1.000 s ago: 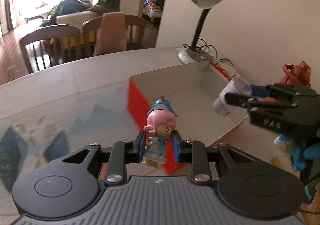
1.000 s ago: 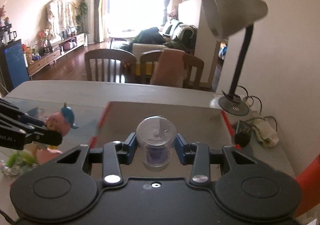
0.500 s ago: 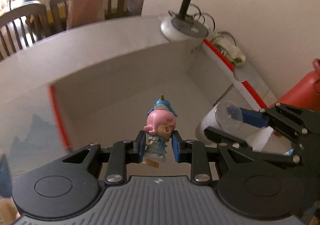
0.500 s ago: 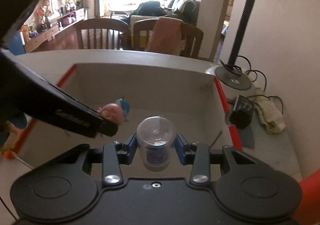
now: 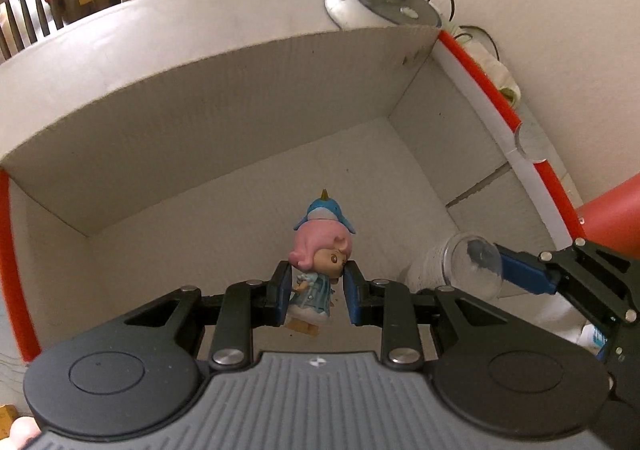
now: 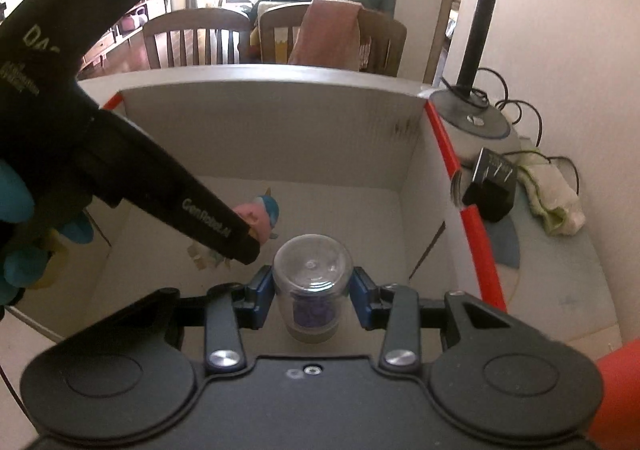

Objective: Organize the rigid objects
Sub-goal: 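Carry the doll and cup into the red box and open both tools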

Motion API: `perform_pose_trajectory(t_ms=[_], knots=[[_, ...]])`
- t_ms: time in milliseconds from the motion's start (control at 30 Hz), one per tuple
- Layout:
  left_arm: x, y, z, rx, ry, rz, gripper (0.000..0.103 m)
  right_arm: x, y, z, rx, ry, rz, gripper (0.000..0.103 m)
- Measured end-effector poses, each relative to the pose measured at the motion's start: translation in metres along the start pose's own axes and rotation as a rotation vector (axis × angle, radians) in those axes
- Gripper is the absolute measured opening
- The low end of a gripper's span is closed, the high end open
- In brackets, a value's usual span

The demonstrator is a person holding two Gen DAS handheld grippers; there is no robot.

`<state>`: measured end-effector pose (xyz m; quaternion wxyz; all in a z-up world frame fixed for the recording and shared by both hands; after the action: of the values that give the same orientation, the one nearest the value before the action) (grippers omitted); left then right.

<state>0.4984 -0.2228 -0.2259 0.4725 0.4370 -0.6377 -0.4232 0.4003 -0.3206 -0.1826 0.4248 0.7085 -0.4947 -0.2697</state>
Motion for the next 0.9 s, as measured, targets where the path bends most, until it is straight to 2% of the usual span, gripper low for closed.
perform_pose_trajectory(t_ms=[433,567,700,767,900], knots=[[0.001,-0.019,0.006,-0.113,-0.005,-0.035,0.027,0.003,-0.007,0.009,-0.037,-0.037,-0.006,0.04],[0.004,-0.014,0.004,-0.095,-0.036,-0.058,0.027,0.004,-0.002,0.009,-0.027,-0.039,-0.011,0.042],[0.006,-0.004,0.004,-0.074,-0.06,-0.079,0.027,0.007,0.008,0.007,-0.003,-0.057,-0.028,0.052],[0.006,0.003,0.007,-0.053,-0.063,-0.085,0.027,0.006,0.014,0.007,0.007,-0.061,-0.035,0.054],[0.008,0.024,0.012,0.003,-0.063,-0.068,0.027,0.006,0.029,0.005,0.033,-0.076,-0.043,0.059]])
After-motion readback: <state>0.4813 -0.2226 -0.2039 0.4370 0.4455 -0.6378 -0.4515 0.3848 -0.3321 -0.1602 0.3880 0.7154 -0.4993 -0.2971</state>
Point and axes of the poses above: each gripper's, at about its wrist camera, not at the fingertips, and y roughly against the way its jaws point, x to its right, z to its underside, the point moved 10 cm from there along -y, roughly the way its jaws point, and after that the axes turned 10 degrees about -x, right-handed, at the moved point
